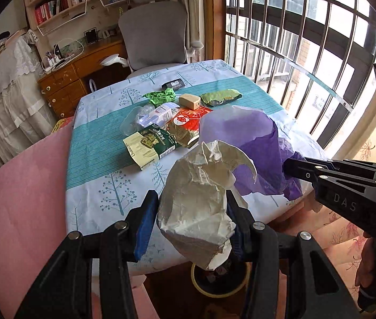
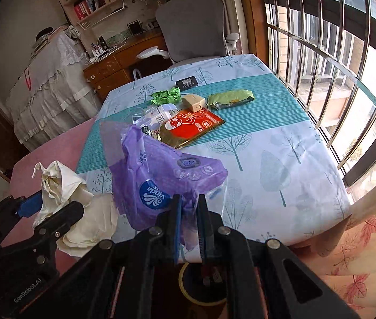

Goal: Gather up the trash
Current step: 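Carry tissue and purple bag over the bin and open both tools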

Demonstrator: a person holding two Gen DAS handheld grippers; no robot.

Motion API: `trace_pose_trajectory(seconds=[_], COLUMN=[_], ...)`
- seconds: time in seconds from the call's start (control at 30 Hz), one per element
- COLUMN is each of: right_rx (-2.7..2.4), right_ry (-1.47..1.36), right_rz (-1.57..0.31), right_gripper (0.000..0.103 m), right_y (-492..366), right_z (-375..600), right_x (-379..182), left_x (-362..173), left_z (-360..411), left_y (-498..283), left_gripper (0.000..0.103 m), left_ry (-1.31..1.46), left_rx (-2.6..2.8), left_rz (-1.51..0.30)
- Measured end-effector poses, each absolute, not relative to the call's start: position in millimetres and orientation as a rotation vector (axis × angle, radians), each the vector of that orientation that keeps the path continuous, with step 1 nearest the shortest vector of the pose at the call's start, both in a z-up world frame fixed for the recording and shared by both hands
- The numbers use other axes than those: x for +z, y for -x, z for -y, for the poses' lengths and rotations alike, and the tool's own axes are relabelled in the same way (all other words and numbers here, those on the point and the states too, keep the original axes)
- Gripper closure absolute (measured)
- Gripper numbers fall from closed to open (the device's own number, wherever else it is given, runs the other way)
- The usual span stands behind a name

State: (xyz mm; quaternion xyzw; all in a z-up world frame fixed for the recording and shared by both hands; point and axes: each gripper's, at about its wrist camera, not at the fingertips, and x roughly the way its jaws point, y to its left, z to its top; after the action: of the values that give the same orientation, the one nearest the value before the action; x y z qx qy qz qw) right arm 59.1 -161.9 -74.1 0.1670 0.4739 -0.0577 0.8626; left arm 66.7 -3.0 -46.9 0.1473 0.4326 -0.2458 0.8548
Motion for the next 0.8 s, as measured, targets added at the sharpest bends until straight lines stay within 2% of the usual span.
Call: trace_pose_trajectory(seconds=[0.23, 0.47, 0.8], right_rx=[-0.106, -0.088, -0.095], right_ry=[-0.295, -0.294, -0.368], right_rz=[-1.067, -1.185, -1.337], right_gripper=[0.093, 0.093, 0.093], right_y=[-12.6, 20.1, 53.9], right_z=[129.7, 119.6, 131.6], right_x=[-85.9, -128.7, -230.7], left_x=[-69.3, -101.0, -208.2], left_z=[-18.8, -13.0, 6.9], left_y=[-20.5, 8.1, 36.9], left_gripper=[0.056, 0.056, 0.056], left_ry=[-0.309, -0.323, -0.351], left_rx=[-0.540, -0.534, -0.494], left_rz=[-0.973, -1.035, -1.198])
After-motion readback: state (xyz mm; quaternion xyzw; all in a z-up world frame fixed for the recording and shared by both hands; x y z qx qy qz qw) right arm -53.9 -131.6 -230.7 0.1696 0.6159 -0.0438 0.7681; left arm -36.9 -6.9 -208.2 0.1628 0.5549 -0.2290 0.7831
